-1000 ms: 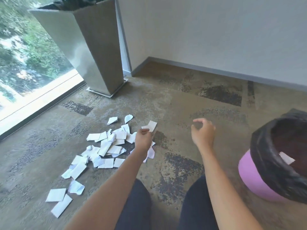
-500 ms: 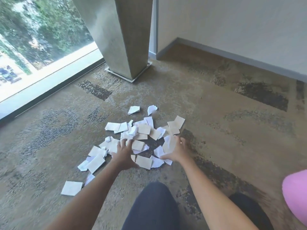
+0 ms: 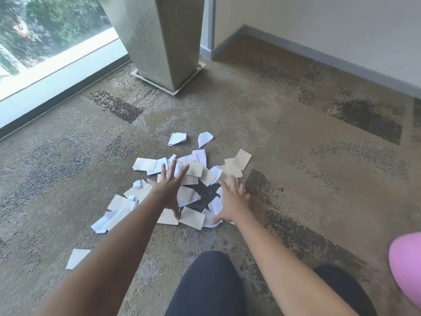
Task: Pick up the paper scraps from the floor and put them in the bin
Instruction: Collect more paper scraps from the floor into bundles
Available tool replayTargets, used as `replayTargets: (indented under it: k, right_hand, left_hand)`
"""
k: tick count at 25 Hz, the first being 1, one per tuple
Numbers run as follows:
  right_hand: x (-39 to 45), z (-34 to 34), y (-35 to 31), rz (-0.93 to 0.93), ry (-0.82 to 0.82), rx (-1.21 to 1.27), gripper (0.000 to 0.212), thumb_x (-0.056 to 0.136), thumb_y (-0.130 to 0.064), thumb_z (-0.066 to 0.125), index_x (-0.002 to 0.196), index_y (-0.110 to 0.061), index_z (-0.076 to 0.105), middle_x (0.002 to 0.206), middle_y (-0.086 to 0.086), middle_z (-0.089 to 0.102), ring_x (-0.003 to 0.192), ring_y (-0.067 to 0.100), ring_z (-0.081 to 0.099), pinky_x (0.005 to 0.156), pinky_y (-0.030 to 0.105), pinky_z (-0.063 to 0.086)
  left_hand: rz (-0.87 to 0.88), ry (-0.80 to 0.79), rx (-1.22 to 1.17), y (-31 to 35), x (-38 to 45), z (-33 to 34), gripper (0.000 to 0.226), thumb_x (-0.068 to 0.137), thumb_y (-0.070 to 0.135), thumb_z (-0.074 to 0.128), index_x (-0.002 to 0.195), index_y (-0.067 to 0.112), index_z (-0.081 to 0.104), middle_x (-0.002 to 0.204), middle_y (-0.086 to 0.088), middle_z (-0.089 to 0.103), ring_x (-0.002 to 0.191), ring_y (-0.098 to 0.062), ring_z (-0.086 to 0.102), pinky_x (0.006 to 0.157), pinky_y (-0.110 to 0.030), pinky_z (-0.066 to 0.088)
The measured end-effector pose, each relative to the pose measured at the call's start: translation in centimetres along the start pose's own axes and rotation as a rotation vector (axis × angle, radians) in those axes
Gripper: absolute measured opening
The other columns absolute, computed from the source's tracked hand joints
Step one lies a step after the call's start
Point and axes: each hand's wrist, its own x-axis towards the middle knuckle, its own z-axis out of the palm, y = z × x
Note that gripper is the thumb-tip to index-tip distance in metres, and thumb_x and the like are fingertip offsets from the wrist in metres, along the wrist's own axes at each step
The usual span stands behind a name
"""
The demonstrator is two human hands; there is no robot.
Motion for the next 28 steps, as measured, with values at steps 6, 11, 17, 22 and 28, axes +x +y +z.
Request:
replayTargets:
  k: [6,11,17,22,28]
  right_hand:
    - [-1.0,1.9,-0.2,-0.104,0.167,0.130,0.091,0.060,-0.053,0.085,0.133,-0.026,0.040,0.139,0.001,0.028,0.114,0.028,0.037,0.093,0.035,0.039]
    - [-0.8,1.7,-0.6,-0.072,0.123,0.342,0.076,0.052,-0.038,0.094,0.106,-0.018,0.045,0.113,0.000,0.032,0.092,0.021,0.046,0.078,0.031,0.044]
    - [-0.7,0.6,1.7,-0.088,0.050,0.406,0.053,0.076,-0.021,0.083,0.113,-0.019,0.044,0.101,0.001,0.053,0.074,0.014,0.052,0.049,0.018,0.034]
    - [-0.4,-0.6,4.0,-0.106,-0.090,0.436,0.045,0.083,-0.034,0.075,0.114,-0.037,0.042,0.113,-0.009,0.053,0.091,0.017,0.058,0.069,0.027,0.048]
    - [1.8,-6.3,4.5,-0.146,-0.099,0.464,0.072,0.087,-0.027,0.073,0.139,-0.024,0.024,0.137,0.003,0.044,0.112,0.019,0.050,0.088,0.034,0.043]
  left_hand:
    - [-0.060,-0.178,-0.292,1.7,0.5,-0.3,0.166,0.031,0.053,0.095,0.150,0.037,-0.019,0.158,-0.017,-0.027,0.140,-0.047,-0.029,0.111,-0.069,-0.001]
    - [-0.135,0.048,-0.183,3.7,0.1,1.8,0.125,0.035,0.053,0.093,0.134,0.035,0.020,0.144,-0.009,0.020,0.134,-0.036,0.021,0.095,-0.060,0.045]
    - [-0.175,0.094,-0.292,3.5,-0.4,1.2,0.080,0.047,0.045,0.094,0.110,0.021,0.050,0.127,-0.001,0.033,0.119,-0.025,0.034,0.089,-0.052,0.049]
    - [-0.116,0.118,-0.439,3.1,-0.2,1.5,0.074,0.055,0.022,0.091,0.112,0.016,0.044,0.116,-0.010,0.045,0.107,-0.030,0.048,0.088,-0.042,0.048]
    - [-0.036,0.097,-0.432,2.3,-1.0,-0.4,0.044,0.081,0.009,0.065,0.119,0.014,0.043,0.107,-0.012,0.057,0.097,-0.028,0.051,0.071,-0.033,0.041]
